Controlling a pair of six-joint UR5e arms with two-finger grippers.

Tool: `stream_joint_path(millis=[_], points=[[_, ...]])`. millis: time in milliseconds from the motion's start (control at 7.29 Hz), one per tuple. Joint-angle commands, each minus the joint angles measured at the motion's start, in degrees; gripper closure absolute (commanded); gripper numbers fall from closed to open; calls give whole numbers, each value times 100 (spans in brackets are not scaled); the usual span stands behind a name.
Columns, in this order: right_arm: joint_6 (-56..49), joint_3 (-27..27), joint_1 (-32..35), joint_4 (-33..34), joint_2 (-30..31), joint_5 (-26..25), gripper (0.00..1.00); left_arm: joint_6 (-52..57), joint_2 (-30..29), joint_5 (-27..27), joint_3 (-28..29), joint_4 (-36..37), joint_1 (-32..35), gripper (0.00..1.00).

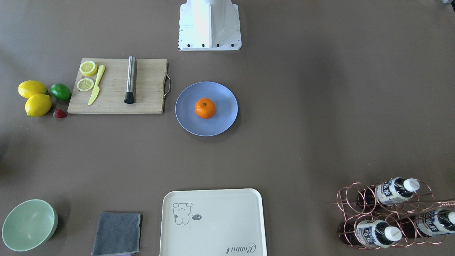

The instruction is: Pick orange to plate

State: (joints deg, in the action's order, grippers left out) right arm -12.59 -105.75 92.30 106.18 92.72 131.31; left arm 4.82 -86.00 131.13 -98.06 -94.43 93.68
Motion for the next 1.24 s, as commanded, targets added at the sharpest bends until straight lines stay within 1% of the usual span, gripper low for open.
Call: stream_joint_path(millis=[0,137,275,824,1098], points=[[11,228,34,-62,115,322,0,2,275,1,147,-215,45,2],[11,326,34,-80,72,334,0,10,407,9,95,-216,297,2],[11,379,42,-89,28,334,0,11,461,9,94,-277,413,2],[47,379,34,-89,-69,325,0,11,496,1,121,-304,414,2],[90,379,60,-89,-148,299,0,-24,487,9,7,-304,414,2]])
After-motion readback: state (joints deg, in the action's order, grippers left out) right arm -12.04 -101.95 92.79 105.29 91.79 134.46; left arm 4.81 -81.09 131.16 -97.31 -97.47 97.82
